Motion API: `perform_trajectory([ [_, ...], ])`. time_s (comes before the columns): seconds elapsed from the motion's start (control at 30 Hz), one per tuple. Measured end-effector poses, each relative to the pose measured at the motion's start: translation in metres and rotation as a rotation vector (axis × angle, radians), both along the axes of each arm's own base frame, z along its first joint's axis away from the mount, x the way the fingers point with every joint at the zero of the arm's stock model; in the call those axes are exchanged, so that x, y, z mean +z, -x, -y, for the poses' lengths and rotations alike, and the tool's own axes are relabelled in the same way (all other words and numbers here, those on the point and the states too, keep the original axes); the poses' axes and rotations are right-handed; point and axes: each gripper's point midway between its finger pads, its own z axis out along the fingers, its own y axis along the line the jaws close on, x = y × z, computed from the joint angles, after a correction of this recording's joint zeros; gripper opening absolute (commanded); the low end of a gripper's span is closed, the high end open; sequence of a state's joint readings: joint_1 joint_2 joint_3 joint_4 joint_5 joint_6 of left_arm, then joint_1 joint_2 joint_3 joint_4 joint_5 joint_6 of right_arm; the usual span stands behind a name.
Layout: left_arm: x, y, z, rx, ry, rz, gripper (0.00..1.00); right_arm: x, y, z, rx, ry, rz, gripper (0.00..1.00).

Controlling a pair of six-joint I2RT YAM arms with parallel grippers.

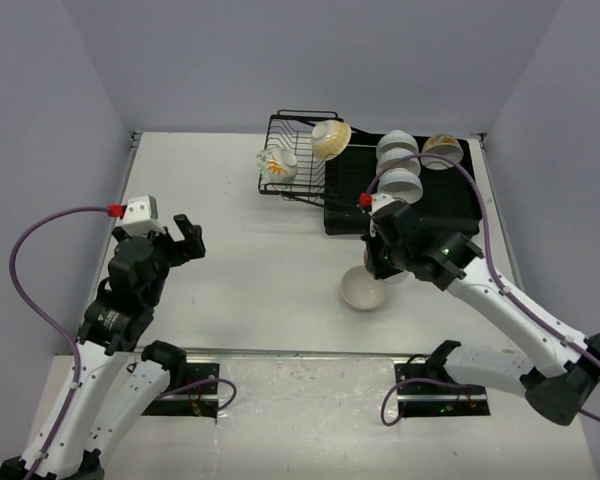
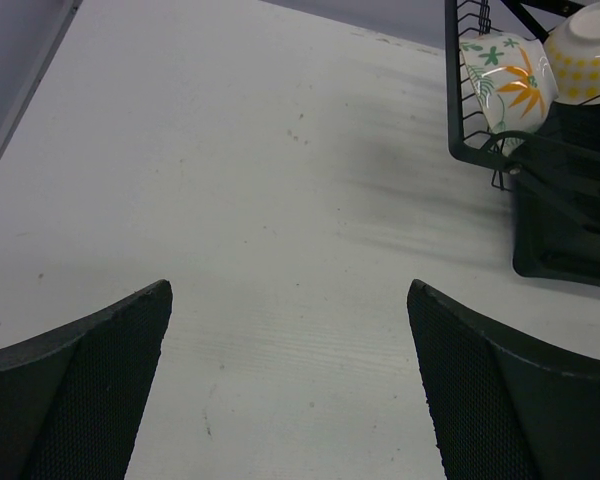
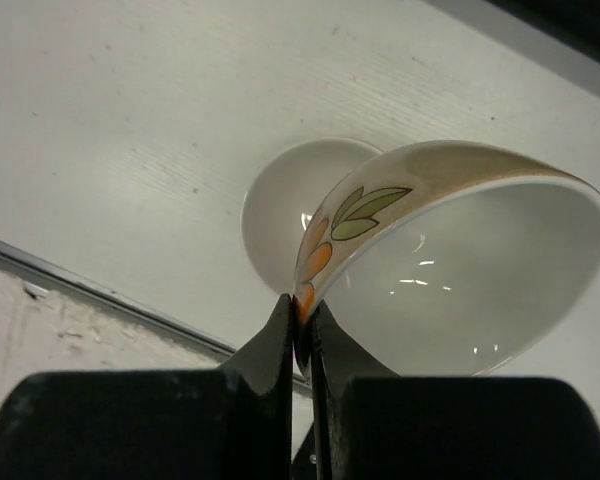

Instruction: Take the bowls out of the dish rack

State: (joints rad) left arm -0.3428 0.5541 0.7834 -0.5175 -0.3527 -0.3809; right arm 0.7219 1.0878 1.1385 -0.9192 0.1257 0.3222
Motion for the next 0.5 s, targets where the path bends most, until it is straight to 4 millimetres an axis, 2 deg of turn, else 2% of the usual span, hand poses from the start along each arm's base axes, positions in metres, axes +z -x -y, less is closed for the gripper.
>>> perform_trajectory([
  [0.23, 0.002, 0.001, -0.001, 0.003, 0.003, 0.009, 1.00, -0.060, 0.008, -0.009, 0.072, 0.258, -0.163, 0.00],
  [0.33, 0.002, 0.001, -0.001, 0.003, 0.003, 0.011, 1.00, -0.073, 0.007, -0.014, 0.088, 0.334, -0.211, 0.00],
  [0.5, 0.004, 0.002, -0.001, 0.003, 0.005, 0.016, 1.00, -0.082, 0.003, -0.024, 0.112, 0.413, -0.244, 0.00],
])
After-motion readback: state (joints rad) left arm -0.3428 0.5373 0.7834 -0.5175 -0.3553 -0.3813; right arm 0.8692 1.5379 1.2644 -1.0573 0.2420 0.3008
